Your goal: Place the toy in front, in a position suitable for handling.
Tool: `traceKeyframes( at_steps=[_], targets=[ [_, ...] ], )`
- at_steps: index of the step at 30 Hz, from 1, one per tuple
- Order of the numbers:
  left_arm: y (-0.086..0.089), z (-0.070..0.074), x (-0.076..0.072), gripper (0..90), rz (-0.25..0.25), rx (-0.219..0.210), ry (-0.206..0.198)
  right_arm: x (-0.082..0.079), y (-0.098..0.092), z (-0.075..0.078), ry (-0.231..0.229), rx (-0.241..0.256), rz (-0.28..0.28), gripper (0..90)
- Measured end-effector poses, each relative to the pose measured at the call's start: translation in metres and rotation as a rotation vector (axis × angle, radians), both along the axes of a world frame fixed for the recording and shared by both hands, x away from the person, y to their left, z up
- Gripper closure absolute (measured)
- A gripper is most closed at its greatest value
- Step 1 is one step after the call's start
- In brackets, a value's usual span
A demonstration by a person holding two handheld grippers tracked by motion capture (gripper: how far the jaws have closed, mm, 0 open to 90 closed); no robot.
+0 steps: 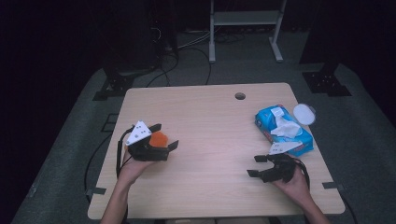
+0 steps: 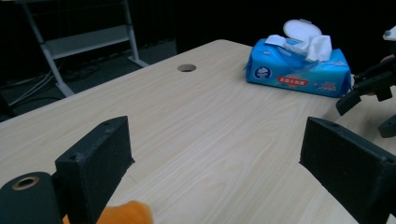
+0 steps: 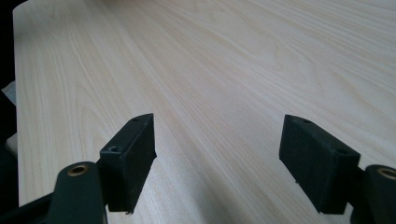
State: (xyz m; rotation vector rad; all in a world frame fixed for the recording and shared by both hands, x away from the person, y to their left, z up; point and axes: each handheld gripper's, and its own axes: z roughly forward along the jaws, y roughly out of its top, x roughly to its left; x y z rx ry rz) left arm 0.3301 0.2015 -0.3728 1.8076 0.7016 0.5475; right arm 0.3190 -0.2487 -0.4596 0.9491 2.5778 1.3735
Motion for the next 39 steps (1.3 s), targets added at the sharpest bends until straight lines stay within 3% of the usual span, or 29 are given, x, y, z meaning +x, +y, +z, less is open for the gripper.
traceKeyframes(
  at_steps=[21,31,39],
  targets=[
    [0.046,0.006,0.002,8.3,0.113,-0.010,-0.017,0.001,-0.003,0.000,0.000,0.010,-0.014,25.8],
    [0.067,-0.004,0.007,8.3,0.164,-0.005,-0.009,0.000,-0.003,0.001,-0.004,0.015,-0.017,25.8],
    [0.084,-0.021,0.014,8.4,0.202,-0.005,0.026,-0.001,-0.002,0.002,-0.008,0.008,-0.013,25.8]
  ],
)
